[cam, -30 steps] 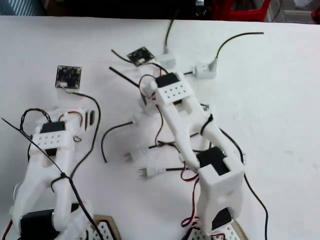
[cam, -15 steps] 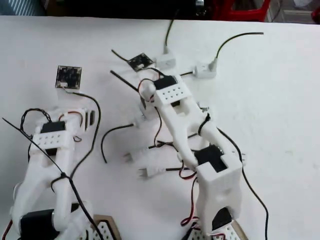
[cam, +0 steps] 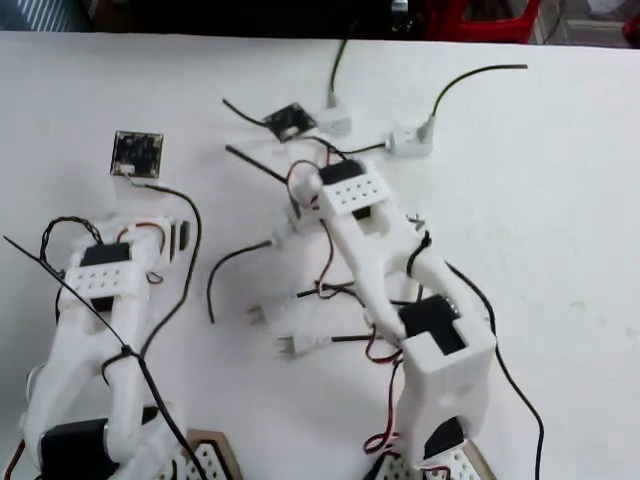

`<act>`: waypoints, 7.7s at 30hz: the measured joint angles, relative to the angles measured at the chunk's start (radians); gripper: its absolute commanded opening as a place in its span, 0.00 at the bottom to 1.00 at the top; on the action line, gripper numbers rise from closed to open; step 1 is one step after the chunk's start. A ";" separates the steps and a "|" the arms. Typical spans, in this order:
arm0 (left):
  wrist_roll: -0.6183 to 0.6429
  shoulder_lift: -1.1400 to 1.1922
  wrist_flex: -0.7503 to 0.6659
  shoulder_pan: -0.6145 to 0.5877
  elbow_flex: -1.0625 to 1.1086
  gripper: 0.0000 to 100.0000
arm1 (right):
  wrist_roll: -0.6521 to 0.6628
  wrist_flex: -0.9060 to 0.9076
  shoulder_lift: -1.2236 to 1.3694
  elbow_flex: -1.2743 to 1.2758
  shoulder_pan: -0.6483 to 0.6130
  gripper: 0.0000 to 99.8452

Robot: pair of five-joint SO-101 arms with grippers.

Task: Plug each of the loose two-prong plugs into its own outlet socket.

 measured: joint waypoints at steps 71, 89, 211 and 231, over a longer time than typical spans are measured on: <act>0.000 0.000 -0.018 -0.021 0.015 0.21 | 0.018 0.443 0.284 -0.338 0.310 0.01; 0.002 0.000 -0.049 -0.021 0.031 0.21 | -0.516 0.589 -0.038 -0.370 0.071 0.02; 0.002 0.000 -0.049 -0.021 0.031 0.21 | 0.008 0.689 0.339 -0.667 0.261 0.16; 0.002 0.000 -0.049 -0.021 0.031 0.21 | -0.080 0.689 0.404 -0.537 0.132 0.16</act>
